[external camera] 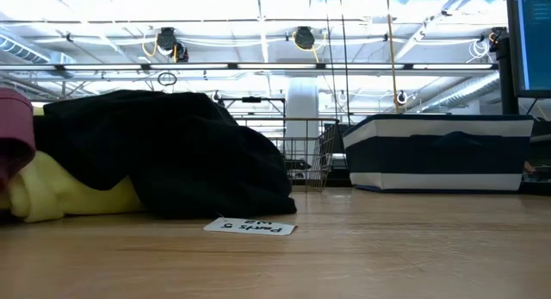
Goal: Pick & Place Cloths
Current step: Put the gray boxer into the gold wire basket
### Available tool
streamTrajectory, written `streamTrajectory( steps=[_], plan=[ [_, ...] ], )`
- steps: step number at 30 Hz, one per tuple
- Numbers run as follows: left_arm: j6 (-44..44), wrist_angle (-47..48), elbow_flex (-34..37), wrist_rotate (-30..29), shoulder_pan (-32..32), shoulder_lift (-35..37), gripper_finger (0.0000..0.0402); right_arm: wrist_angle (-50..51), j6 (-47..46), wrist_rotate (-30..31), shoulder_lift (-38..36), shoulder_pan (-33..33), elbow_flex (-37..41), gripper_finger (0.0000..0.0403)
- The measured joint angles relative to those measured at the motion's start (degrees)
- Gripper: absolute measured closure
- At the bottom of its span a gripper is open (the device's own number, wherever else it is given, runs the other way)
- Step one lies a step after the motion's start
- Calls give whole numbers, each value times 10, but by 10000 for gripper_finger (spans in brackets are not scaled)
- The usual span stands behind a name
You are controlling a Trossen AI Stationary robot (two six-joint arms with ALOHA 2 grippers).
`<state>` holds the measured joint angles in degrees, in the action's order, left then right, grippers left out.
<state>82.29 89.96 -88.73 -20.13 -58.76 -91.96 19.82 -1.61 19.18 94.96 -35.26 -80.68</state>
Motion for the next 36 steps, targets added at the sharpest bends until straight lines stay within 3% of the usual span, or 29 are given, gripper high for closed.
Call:
streamTrajectory(
  steps=[7, 21, 27, 36],
  plan=[
    [-47, 0, -72, -85, 0, 0, 401, -64, 98, -1, 0, 0, 0, 273],
    [-196, -2, -194, -317, 10, 0, 401, -153, 264, 0, 0, 9, 0, 273],
    [-300, -51, -206, -356, 39, 0, 402, -197, 330, 0, 0, 29, 0, 273],
    [-468, -160, -206, -352, 95, 1, 402, -257, 407, 0, 0, 56, 0, 252]
  ],
)
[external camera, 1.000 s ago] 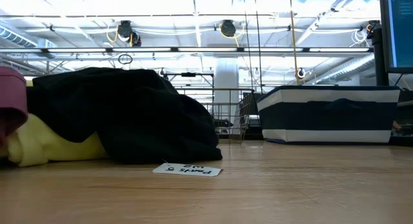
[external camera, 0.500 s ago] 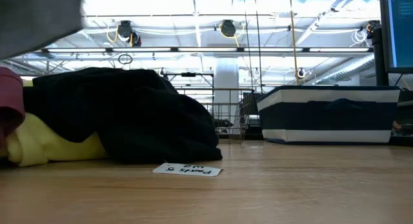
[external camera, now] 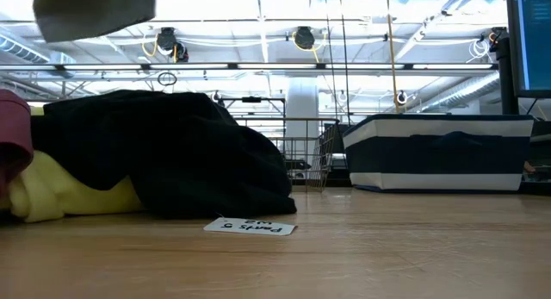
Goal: Pick & Place Cloths
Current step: Put the gray boxer into the gold wire basket
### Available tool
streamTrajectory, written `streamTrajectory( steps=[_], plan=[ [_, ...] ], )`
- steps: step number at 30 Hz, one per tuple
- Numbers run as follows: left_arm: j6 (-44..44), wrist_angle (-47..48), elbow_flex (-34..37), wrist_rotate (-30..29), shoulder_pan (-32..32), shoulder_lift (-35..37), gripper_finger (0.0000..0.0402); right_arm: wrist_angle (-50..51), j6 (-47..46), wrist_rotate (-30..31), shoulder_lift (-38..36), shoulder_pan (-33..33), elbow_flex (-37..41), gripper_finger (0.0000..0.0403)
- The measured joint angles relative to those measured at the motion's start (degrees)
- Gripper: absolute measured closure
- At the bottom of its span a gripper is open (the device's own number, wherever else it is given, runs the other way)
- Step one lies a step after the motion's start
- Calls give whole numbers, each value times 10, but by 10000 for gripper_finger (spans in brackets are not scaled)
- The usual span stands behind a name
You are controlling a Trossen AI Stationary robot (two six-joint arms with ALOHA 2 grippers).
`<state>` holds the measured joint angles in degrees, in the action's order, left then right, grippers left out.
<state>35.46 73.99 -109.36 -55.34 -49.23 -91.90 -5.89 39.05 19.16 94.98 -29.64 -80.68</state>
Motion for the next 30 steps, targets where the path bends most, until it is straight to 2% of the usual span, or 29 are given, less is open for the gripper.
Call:
streamTrajectory(
  steps=[6, 14, 18, 22, 30],
  plan=[
    [-65, -44, 0, 40, 34, 0, 402, -20, 29, 1, 0, 11, 0, 186],
    [-69, -54, 0, 74, 68, -6, 402, -96, 81, 18, 0, 16, 0, 119],
    [-69, -59, 1, 92, 72, -13, 402, -124, 112, 64, 0, 19, 0, 107],
    [-99, -84, 1, 100, 80, -26, 402, -132, 98, 45, 0, 32, 0, 106],
    [-140, -121, 1, 134, 99, -39, 402, -123, 6, 16, 0, 64, 0, 105]
  ],
)
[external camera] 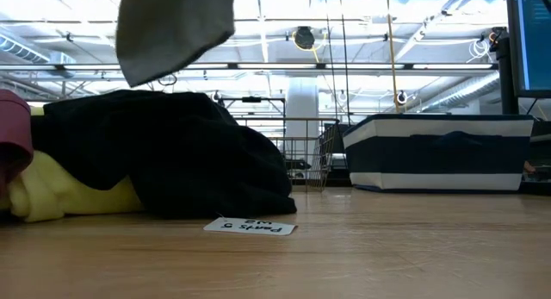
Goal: Pick & Place Cloths
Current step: Put the gray boxer into the gold wire basket
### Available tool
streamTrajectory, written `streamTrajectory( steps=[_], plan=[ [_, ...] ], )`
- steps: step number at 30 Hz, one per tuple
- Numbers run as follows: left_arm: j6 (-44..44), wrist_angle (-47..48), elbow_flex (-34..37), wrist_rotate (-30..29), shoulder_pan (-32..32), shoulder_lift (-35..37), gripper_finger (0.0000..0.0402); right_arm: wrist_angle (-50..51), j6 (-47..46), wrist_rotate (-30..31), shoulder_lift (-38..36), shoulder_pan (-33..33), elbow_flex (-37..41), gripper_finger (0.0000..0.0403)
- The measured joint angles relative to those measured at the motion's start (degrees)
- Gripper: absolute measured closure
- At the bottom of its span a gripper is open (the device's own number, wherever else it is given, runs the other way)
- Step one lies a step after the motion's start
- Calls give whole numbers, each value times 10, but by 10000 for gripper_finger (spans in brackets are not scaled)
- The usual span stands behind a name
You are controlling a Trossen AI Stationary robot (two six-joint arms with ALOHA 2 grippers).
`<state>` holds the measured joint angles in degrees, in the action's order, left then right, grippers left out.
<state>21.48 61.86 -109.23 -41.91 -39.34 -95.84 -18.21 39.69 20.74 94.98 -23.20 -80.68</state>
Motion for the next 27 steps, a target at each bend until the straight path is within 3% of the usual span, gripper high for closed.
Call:
streamTrajectory(
  steps=[8, 13, 18, 25, 27],
  plan=[
    [-50, -48, 0, 19, 4, -2, 402, 27, -105, -3, 0, 27, 0, 110],
    [-68, -64, 0, 20, 5, -2, 402, 56, -166, -3, 0, 39, 0, 143],
    [-75, -66, 0, 20, 4, -2, 401, 65, -177, -36, 0, 42, 0, 219],
    [-76, -65, 0, 24, 4, -2, 402, 66, -180, -50, 0, 43, 0, 377],
    [-76, -65, 0, 25, 4, -2, 401, 66, -178, -57, 0, 43, 0, 394]
  ],
)
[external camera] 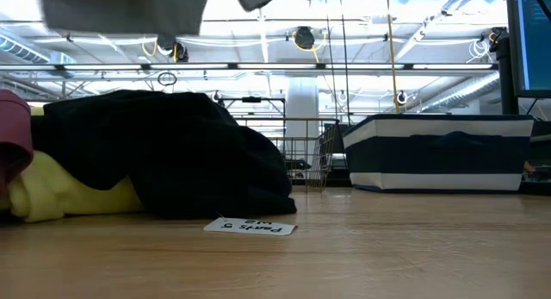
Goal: Pick & Place Cloths
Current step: Put the gray boxer into the gold wire basket
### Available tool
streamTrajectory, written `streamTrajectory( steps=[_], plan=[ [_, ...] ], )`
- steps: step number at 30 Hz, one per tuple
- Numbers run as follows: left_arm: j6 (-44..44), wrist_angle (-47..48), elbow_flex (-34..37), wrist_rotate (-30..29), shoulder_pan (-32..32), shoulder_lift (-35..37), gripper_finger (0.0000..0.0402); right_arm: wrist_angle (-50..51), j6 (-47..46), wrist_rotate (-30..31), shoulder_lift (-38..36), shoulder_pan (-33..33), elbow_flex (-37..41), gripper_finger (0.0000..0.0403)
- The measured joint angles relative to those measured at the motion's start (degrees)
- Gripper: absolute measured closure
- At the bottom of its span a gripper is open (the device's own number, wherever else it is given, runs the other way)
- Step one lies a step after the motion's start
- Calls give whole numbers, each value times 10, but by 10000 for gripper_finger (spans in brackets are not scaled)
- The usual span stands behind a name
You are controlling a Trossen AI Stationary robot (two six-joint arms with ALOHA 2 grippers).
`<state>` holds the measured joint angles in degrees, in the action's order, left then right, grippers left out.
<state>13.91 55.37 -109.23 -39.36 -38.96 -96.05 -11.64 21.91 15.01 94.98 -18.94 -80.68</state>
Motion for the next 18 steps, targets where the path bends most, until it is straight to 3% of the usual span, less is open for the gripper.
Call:
streamTrajectory(
  steps=[9, 18],
  plan=[
    [-6, 26, 0, 7, 0, 0, 384, 7, -18, 2, 0, 1, 0, 401],
    [33, 114, 0, 3, -10, 0, 334, 25, -18, 84, 0, 3, 0, 402]
  ],
)
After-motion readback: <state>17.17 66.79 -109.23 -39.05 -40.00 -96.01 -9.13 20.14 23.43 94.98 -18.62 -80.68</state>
